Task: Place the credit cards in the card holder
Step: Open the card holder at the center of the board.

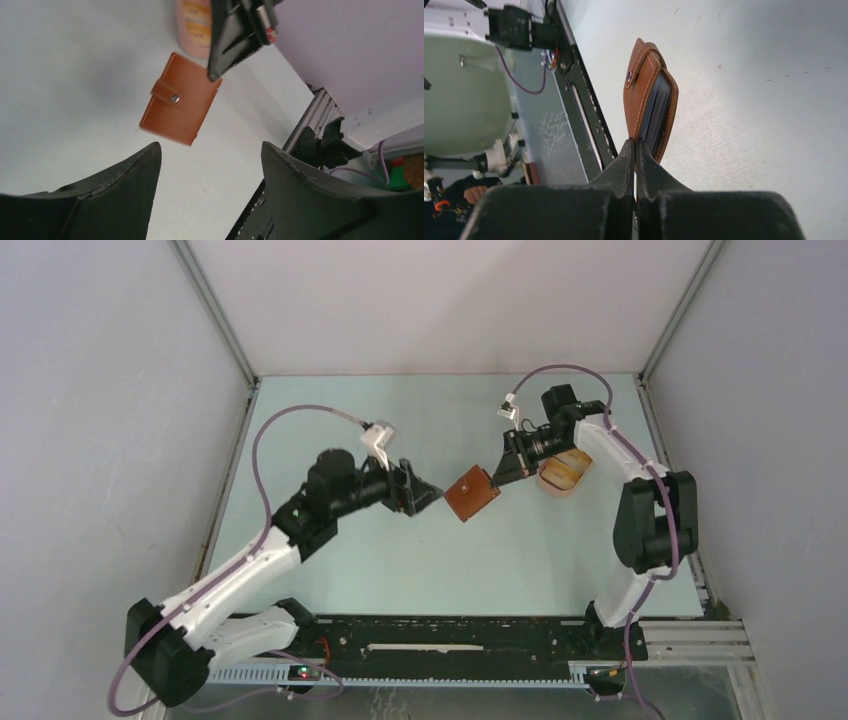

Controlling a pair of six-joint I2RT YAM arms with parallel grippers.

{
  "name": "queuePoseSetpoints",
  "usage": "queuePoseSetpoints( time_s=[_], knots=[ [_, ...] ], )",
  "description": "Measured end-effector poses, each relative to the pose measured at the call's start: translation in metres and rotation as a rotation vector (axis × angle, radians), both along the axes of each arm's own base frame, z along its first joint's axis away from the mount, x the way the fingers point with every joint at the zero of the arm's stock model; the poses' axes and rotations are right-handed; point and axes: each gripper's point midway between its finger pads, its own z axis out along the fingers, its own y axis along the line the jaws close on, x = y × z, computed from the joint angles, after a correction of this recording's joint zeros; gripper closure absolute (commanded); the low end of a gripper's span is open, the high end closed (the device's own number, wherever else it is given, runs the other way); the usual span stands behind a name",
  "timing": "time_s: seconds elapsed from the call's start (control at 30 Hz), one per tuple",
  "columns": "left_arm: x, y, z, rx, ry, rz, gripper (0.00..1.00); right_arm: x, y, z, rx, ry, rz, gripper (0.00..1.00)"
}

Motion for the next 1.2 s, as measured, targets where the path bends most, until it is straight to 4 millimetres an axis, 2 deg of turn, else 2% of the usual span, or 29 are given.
queuePoseSetpoints(
  time_s=[0.1, 0.17, 0.33, 0.4, 0.47, 0.63, 0.7, 0.87, 1.2],
  knots=[
    [-0.030, -0.013, 0.003, -0.031, -0.137, -0.027, 0.22, -0.019, -0.004, 0.005, 0.004, -0.042, 0.037, 1.00],
    [-0.043, -0.014, -0.011, -0.044, -0.199, -0.031, 0.22, -0.023, -0.005, 0.001, 0.005, -0.046, 0.056, 1.00],
    [-0.052, 0.008, -0.087, 0.030, -0.265, 0.031, 0.21, -0.028, -0.006, -0.012, -0.005, -0.045, 0.097, 1.00],
    [-0.051, 0.017, -0.104, 0.058, -0.285, 0.054, 0.21, -0.029, -0.005, -0.013, -0.007, -0.053, 0.108, 1.00],
    [-0.049, 0.020, -0.103, 0.057, -0.319, 0.069, 0.21, -0.030, -0.003, -0.013, -0.007, -0.061, 0.122, 1.00],
    [-0.041, 0.020, -0.086, 0.024, -0.395, 0.104, 0.21, -0.032, -0.001, -0.016, -0.007, -0.063, 0.137, 1.00],
    [-0.038, 0.020, -0.091, 0.040, -0.382, 0.118, 0.20, -0.032, 0.000, -0.019, -0.010, -0.055, 0.140, 1.00],
    [-0.030, 0.018, -0.118, 0.115, -0.249, 0.151, 0.21, -0.033, 0.001, -0.025, -0.019, -0.039, 0.145, 1.00],
    [-0.013, -0.015, -0.120, 0.034, 0.027, 0.228, 0.25, -0.036, 0.007, -0.036, -0.048, -0.022, 0.171, 1.00]
  ],
)
